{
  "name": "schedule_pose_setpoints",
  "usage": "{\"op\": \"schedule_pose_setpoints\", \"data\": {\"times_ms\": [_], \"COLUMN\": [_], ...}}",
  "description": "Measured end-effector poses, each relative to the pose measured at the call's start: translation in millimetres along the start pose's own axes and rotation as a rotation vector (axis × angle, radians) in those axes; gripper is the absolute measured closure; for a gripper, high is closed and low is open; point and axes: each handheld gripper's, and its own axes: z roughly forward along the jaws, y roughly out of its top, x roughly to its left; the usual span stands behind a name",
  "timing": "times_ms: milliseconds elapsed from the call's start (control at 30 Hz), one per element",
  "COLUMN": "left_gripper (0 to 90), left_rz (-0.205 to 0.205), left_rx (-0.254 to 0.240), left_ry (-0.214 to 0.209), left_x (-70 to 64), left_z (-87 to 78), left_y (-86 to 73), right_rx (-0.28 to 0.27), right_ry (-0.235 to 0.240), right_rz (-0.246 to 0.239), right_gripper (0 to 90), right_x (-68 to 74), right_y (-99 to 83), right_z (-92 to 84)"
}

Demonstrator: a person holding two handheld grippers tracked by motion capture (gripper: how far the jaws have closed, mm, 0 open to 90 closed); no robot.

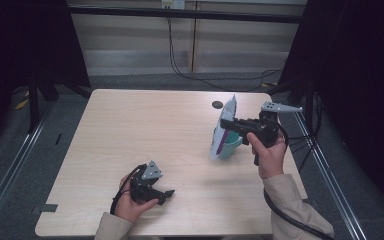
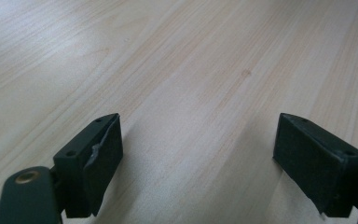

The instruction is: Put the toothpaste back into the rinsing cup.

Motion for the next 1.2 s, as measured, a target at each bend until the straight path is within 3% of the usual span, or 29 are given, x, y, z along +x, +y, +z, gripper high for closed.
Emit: {"op": "schedule_pose_setpoints", "data": {"times_ms": [367,633,1200], "left_gripper": [15.3,15.3,15.4], "left_rz": [-0.003,-0.002,-0.002], "left_rx": [-0.001,-0.002,-0.005], "left_ry": [0.001,0.001,0.005], "left_x": [-0.4,-0.3,-0.5], "left_z": [0.0,0.1,0.3], "left_y": [0.0,0.0,0.0], "right_rx": [-0.017,-0.015,-0.014], "right_ry": [-0.040,-0.107,-0.214], "right_rz": [-0.024,-0.062,-0.069], "right_gripper": [76.4,76.5,76.5], "right_x": [-2.7,-5.3,-24.8], "right_y": [17.9,28.8,30.1], "right_z": [-4.4,-3.4,1.0]}}
